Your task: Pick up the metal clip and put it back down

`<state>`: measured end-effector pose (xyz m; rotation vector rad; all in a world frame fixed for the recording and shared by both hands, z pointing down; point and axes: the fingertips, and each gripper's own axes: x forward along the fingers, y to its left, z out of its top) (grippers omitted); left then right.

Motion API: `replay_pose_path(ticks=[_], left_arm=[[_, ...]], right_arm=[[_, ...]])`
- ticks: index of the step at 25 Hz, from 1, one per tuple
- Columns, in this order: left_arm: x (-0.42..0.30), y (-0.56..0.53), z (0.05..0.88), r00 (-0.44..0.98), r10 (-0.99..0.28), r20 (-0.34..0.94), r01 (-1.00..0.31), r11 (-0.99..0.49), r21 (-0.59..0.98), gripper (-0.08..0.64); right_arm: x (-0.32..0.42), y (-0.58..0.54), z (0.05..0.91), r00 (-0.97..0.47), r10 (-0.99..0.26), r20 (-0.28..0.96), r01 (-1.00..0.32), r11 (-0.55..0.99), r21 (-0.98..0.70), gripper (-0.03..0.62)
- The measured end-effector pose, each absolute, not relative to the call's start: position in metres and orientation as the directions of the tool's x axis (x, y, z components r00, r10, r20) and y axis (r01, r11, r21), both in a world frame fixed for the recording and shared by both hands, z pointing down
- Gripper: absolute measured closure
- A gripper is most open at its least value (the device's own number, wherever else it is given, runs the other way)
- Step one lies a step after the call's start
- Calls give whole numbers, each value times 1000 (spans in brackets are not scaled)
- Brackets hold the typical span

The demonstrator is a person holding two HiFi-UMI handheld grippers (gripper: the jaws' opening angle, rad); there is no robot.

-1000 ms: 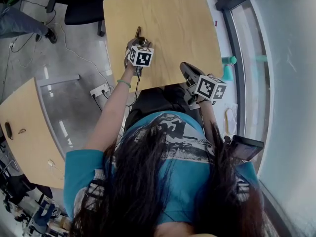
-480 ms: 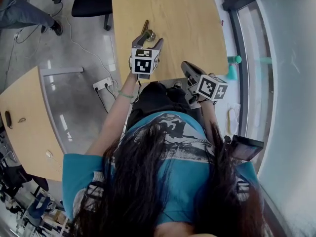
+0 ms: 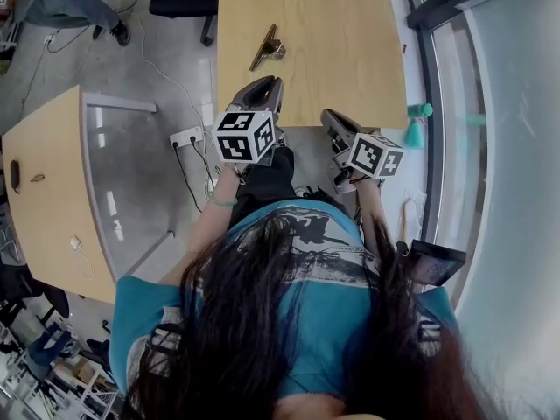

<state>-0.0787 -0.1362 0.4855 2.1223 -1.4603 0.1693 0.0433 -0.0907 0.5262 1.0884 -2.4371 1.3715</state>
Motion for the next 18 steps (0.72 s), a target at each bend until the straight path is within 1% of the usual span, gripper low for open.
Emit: replay_pose_path(ticks=[2, 3, 7, 18], left_arm=[[-80, -110, 486, 369, -833, 413, -903, -217, 370, 551], [-79, -97, 487, 357, -836, 417, -904, -198, 378, 557], [-69, -47, 491, 333, -841, 427, -901, -149, 408, 557], [-38, 81, 483, 257, -863, 434, -924, -88, 373, 557]], right_arm=[[48, -73, 522, -738, -515, 435, -641, 336, -690, 569], [52, -63, 520, -743, -514, 430, -636, 342, -691, 569], [67, -24, 513, -757, -510, 409, -623, 373, -688, 569], [92, 88, 517, -811, -446, 379, -568, 441, -695, 569]])
